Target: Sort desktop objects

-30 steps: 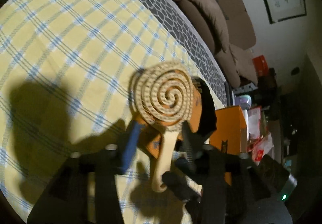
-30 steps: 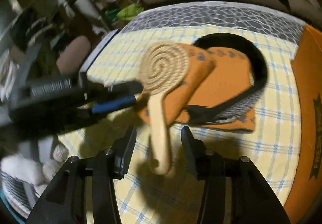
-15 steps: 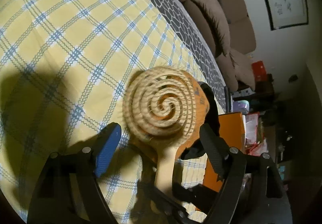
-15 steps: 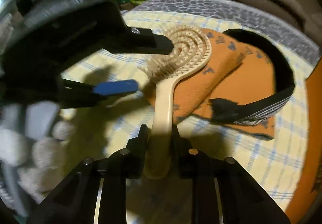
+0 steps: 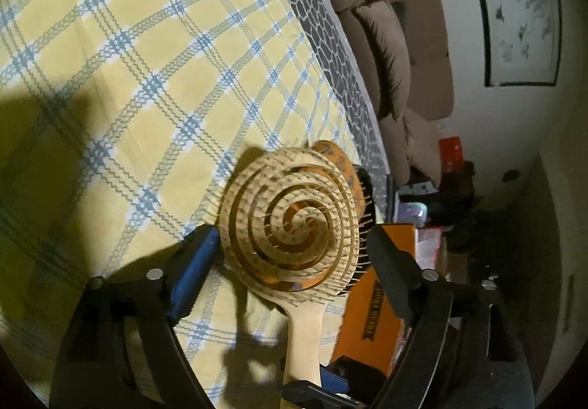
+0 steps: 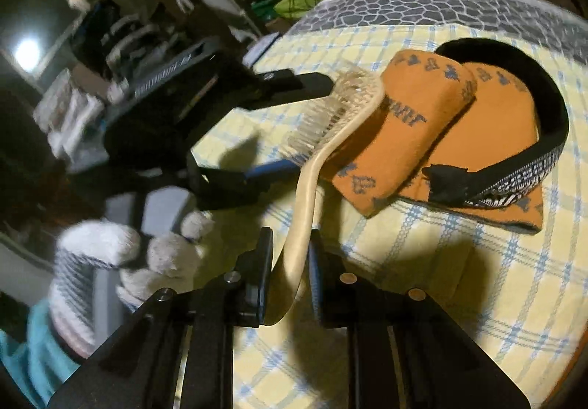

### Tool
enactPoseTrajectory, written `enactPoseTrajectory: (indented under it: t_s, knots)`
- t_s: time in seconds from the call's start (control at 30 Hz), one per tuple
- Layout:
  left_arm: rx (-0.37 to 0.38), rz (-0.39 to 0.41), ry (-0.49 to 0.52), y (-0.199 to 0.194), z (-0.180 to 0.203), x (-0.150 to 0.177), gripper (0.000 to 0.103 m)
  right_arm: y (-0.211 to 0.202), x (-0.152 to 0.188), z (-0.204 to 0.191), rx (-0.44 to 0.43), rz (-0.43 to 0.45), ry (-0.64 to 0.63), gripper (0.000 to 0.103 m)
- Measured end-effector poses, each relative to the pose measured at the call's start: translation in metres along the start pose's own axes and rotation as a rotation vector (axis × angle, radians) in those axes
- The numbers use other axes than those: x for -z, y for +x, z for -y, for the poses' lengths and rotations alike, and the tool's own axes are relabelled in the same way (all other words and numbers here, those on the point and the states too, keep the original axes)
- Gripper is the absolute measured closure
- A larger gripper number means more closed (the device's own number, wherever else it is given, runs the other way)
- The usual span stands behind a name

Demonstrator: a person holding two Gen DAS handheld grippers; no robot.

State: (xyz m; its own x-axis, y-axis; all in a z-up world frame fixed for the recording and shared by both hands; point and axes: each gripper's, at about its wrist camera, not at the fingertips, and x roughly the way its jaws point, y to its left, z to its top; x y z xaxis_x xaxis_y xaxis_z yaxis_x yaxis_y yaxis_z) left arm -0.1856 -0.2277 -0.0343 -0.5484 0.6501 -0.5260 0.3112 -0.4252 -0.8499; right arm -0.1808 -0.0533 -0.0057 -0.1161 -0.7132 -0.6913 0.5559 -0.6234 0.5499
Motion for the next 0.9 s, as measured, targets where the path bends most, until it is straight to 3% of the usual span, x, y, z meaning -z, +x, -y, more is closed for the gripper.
enactPoseTrajectory:
  t_s: [0.2,0.3,0.57,0.67,0.9]
  knots:
    - [0.079,-0.043,-0.093,0.008,-0.008,0.001,0.013,-0.007,-0.002,0.025,-0.185,0.085,0.226,0.087]
    - [0.066,-0.041,-0.103,0.013,-0.008,0.001,0.013,-0.006,0.001,0.041,-0.236,0.112,0.334,0.088]
    - [0.096,0.011,-0.122,0.011,-0.015,-0.012,0.020,-0.014,-0.001,0.031,-0.371,0.129,0.365,0.087]
    - [0.076,0.027,-0.112,0.007,-0.016,-0.017,0.040,-0.017,-0.003,0.022,-0.339,0.103,0.318,0.087]
    - [0.052,0.034,-0.076,0.007,-0.006,-0.017,0.044,-0.016,-0.006,0.015,-0.261,0.082,0.256,0.087]
